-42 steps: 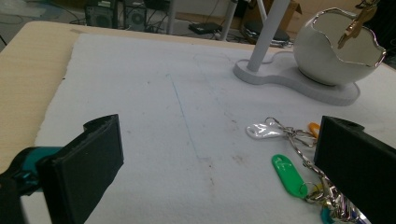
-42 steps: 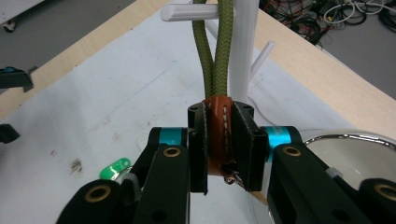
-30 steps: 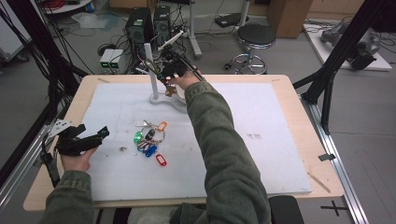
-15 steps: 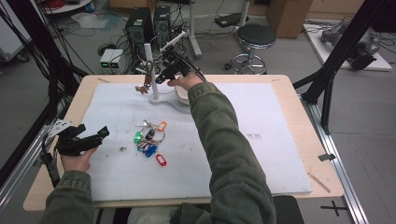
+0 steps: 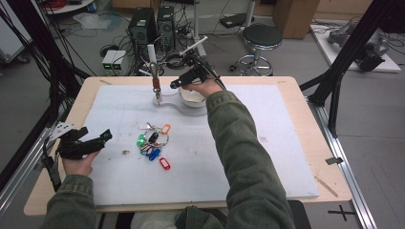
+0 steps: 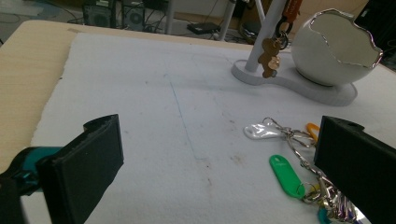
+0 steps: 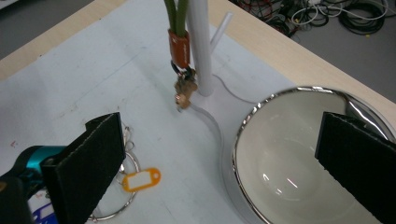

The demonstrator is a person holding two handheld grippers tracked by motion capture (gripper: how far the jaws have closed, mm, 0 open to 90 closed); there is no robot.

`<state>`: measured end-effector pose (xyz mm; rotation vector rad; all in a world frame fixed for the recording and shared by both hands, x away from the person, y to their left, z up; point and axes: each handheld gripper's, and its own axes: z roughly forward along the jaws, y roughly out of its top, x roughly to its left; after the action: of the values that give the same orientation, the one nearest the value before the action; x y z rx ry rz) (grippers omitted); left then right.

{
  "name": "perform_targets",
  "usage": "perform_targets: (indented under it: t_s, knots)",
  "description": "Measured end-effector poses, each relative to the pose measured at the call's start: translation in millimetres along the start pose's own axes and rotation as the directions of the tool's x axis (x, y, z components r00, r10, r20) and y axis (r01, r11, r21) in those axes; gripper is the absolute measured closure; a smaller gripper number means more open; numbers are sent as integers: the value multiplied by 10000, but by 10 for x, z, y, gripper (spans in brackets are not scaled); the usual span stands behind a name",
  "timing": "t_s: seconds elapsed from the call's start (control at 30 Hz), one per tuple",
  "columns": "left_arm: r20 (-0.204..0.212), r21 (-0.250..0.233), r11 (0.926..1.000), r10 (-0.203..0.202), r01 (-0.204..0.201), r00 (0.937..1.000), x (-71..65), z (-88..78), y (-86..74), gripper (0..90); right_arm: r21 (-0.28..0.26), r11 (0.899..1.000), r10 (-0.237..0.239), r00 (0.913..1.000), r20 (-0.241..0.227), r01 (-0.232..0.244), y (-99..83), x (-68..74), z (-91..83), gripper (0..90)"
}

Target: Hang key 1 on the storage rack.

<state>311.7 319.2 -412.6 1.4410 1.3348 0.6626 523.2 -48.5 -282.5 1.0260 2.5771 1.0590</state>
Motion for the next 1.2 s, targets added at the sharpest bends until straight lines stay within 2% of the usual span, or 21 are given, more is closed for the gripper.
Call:
perform_targets:
  t_s: [0.13,0.27,0.43,0.6,0.77,0.83,0.97,1.07,1.2]
  knots:
    - [-15,5,10000,-13,13,10000,-1,-2,1,17,-103,9999,24,9999,156,-22,-112,-50,-113,6]
    - [-19,15,10000,-10,10,10000,-3,-7,1,17,-498,9987,93,9996,253,-80,-201,-65,-241,6]
    - [-15,27,10000,-2,2,10000,-7,-9,0,18,-434,9991,21,9988,479,0,-319,-72,-366,6]
    - [-53,16,10000,-11,11,10000,-7,-12,1,17,-986,9951,30,9981,614,30,-404,-68,-558,6]
    - [-75,5,10000,17,-17,10000,-11,-16,1,17,-780,9970,68,9948,1021,12,-573,-64,-694,6]
    - [-84,19,10000,24,-23,10000,-14,-14,0,18,-1024,9947,159,9945,1032,-52,-640,-74,-768,6]
    - [-84,37,10000,46,-45,10000,-14,-12,0,17,-1148,9933,234,9948,989,-120,-754,-94,-868,7]
    - [-110,47,10000,37,-36,9999,-13,-14,0,17,-1057,9944,170,9937,1107,-52,-801,-101,-921,6]
    - [-118,57,10000,46,-46,9999,-15,-16,-1,17,-1371,9905,215,9934,1123,-59,-841,-99,-1004,6]
